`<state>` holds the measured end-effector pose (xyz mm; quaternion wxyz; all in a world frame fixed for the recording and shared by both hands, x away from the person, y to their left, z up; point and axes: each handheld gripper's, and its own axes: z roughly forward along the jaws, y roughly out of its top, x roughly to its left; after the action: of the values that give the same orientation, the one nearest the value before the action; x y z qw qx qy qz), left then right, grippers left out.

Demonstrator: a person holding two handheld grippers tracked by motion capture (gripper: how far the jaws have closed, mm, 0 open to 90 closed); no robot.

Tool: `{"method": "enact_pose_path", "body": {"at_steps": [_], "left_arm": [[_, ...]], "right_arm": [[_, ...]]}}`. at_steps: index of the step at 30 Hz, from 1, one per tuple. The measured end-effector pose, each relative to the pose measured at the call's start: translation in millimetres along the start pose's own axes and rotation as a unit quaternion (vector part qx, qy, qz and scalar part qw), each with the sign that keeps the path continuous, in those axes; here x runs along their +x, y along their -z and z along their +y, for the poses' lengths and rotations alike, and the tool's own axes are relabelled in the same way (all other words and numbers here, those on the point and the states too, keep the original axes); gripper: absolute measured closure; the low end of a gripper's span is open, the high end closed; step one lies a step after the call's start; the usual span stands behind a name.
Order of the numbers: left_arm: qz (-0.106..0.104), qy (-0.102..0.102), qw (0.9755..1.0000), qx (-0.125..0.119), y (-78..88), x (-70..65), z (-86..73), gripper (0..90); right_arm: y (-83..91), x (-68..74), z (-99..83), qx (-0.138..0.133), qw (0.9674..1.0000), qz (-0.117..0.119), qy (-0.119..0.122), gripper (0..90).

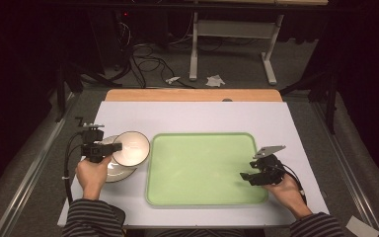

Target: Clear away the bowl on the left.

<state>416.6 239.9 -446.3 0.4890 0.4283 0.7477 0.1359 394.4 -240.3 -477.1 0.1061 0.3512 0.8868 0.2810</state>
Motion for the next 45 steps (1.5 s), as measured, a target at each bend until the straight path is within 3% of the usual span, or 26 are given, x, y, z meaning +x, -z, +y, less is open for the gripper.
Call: {"method": "enact_pose_path", "body": {"at_steps": [9, 17, 29, 33, 45], "left_arm": [[-0.033, 0.02, 0.9992, 0.008, 3.6, -10.4, 0.2, 81.8], [-0.042, -0.002, 0.9989, 0.021, 1.6, -23.4, -5.6, 81.8], [-0.086, 0.014, 0.9954, 0.039, 3.5, -43.2, -9.0, 81.7], [-0.088, -0.005, 0.9949, 0.048, -0.1, -56.1, -15.2, 81.6], [-0.099, -0.031, 0.9914, 0.08, -15.9, -86.1, -25.2, 81.8]], "right_arm": [[1.8, -3.9, -0.2, -0.004, 0.9999, -0.003, -0.011, 41.2], [-1.4, -2.9, 1.2, 0.006, 0.9999, -0.001, -0.016, 41.1], [-1.2, 0.0, 1.0, 0.01, 0.9999, 0.0, -0.003, 41.5], [-0.5, -2.5, 0.4, 0.007, 0.9999, 0.0, -0.007, 41.5], [-0.9, -4.2, 0.6, 0.003, 1.0, 0.002, -0.006, 41.5]]}}
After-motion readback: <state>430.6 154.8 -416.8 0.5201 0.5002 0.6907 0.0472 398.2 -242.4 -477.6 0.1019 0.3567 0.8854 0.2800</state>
